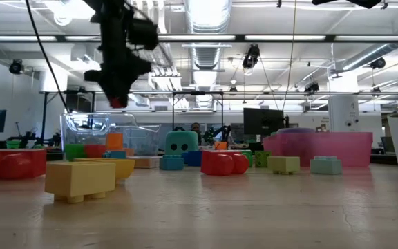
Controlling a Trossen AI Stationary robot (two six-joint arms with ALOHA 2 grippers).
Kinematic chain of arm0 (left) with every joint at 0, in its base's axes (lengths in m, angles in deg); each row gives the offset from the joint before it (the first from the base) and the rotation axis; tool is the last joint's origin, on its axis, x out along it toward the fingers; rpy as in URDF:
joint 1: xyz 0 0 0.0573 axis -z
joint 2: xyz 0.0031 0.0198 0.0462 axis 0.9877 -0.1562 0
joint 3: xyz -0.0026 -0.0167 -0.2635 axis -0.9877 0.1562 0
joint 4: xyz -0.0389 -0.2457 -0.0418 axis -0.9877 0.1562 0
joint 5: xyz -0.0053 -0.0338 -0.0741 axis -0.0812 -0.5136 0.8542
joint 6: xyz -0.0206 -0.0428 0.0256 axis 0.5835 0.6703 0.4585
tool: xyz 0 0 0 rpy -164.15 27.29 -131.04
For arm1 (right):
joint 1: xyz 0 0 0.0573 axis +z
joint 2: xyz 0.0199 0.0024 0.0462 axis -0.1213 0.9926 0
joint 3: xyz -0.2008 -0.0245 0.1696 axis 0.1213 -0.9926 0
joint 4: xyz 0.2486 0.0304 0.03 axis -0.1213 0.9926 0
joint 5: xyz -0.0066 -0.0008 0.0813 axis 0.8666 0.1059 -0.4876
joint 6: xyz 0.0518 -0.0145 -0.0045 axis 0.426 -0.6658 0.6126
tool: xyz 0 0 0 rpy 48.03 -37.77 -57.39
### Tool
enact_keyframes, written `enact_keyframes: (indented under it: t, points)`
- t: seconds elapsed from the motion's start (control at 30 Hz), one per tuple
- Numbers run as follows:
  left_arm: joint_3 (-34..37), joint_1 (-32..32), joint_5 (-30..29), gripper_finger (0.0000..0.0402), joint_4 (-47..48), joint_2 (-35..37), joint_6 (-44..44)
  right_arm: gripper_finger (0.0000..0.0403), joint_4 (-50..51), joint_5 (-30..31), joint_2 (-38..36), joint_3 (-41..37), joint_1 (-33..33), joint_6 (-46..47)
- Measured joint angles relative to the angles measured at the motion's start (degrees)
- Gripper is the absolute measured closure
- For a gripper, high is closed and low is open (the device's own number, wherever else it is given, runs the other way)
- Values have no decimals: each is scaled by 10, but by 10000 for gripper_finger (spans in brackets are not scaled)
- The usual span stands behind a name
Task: Pick & Place Toys
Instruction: Put the red game piece into the transparent bin
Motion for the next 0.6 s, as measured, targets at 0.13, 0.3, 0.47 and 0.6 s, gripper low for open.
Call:
enact_keyframes:
  t: [0.13, 0.3, 0.47, 0.6]
  points:
    - [51, -28, 20, 270, -2, 0, 16, 18, 0, 0, 0, 0, 0, 4]
    - [93, -24, 32, 270, -10, 0, 20, 19, 0, 0, 0, 0, 0, 4]
    - [117, -24, 34, 270, -26, 0, 29, 18, 0, 0, 0, 0, 0, 4]
    - [119, -24, 36, 270, -32, 0, 31, 18, 0, 0, 0, 0, 0, 4]
